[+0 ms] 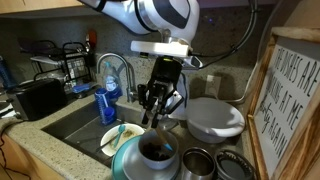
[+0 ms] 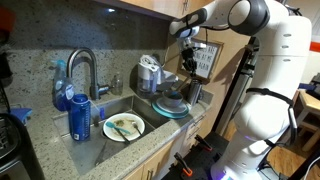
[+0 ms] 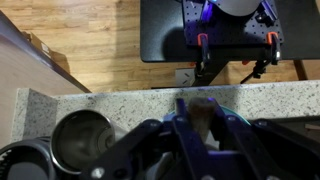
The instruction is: Use the spatula to mix in the white ceramic bowl
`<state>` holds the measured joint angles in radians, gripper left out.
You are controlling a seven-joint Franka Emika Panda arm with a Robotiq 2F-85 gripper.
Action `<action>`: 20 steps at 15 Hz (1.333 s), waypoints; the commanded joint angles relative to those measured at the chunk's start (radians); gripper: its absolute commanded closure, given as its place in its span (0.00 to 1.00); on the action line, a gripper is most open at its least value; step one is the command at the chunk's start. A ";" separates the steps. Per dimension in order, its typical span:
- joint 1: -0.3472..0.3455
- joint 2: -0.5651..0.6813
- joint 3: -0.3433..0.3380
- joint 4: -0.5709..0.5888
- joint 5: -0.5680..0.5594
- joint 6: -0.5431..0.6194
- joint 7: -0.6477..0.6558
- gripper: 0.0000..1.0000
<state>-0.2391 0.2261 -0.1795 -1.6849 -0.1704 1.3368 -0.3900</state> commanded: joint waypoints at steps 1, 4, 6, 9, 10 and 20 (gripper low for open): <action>-0.002 -0.039 0.006 -0.027 0.016 0.071 0.032 0.92; -0.010 -0.028 0.006 -0.007 0.052 0.031 0.004 0.92; -0.013 -0.017 0.003 0.011 0.053 -0.002 -0.007 0.92; -0.012 -0.012 0.001 0.034 0.030 -0.053 -0.017 0.92; -0.012 -0.011 0.002 0.043 0.026 -0.074 -0.026 0.92; -0.017 0.006 0.007 0.116 0.031 -0.171 -0.090 0.92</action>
<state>-0.2459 0.2224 -0.1787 -1.6107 -0.1358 1.2075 -0.4584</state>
